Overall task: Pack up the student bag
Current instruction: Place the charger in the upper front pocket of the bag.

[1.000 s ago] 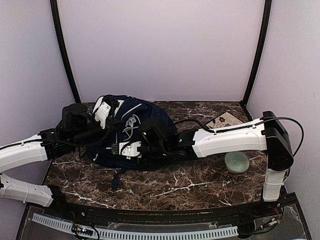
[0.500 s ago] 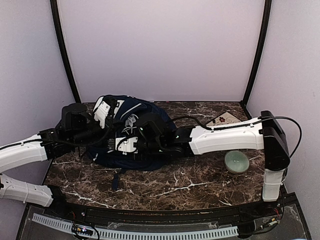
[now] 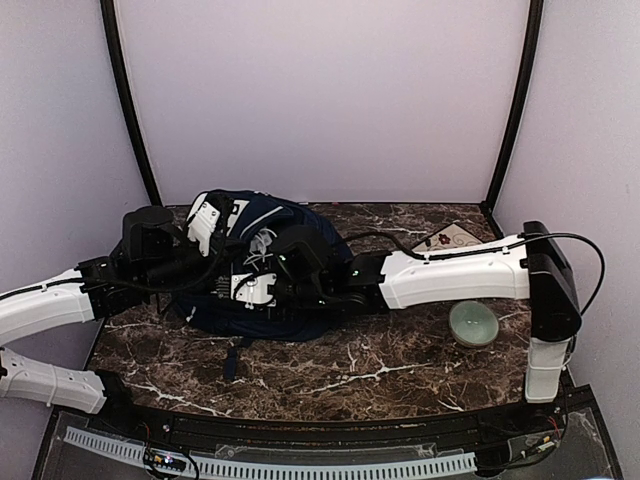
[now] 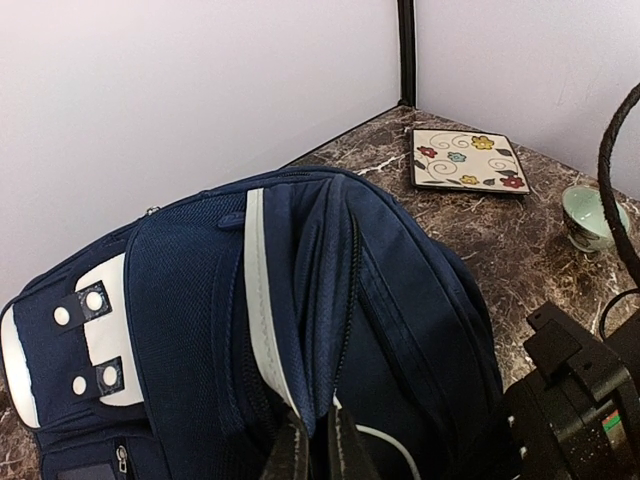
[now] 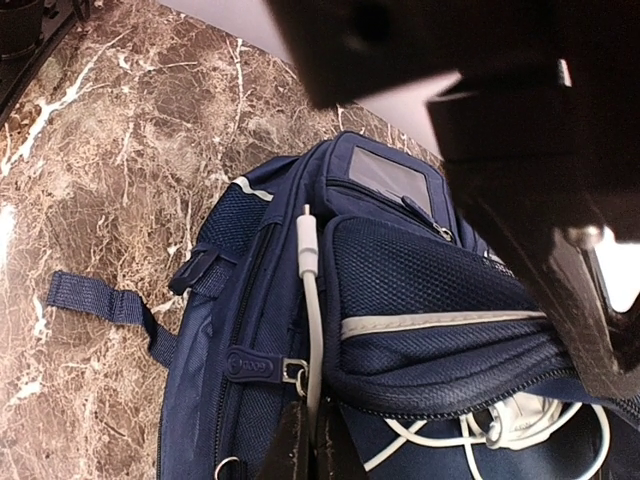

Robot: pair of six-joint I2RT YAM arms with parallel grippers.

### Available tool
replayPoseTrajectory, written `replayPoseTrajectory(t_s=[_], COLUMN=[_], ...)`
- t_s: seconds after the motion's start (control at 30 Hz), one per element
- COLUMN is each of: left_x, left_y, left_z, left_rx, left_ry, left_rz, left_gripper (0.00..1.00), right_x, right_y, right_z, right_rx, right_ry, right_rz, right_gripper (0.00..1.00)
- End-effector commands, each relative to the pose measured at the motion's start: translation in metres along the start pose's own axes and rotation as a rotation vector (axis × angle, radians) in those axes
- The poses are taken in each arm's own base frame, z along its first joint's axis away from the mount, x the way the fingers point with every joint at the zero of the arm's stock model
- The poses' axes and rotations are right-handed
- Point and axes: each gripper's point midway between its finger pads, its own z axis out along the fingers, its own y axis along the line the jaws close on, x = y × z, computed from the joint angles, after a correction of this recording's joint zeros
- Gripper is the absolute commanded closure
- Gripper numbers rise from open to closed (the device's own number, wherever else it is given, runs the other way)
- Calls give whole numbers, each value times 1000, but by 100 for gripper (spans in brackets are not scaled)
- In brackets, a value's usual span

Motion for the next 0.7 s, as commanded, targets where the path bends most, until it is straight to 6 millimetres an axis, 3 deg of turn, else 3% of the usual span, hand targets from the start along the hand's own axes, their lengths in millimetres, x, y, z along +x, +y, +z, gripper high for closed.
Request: replayPoseTrajectory(t_s=[0.0, 0.33, 0.67], left_x=[-56, -57, -57], left_y=[3, 6, 6], left_z=[-19, -21, -20], left_rx=[-5, -17, -21], left_ry=[-193, -197, -193], left_rz=[-1, 1, 2], left_gripper=[100, 100, 100], right_x=[-2, 14, 7], right_y=[-34, -58, -49], right_z=[-21, -58, -74], right_rx=[99, 130, 54], right_ry=[-17, -110, -217], right_rz=[78, 296, 348], right_gripper=[100, 100, 100])
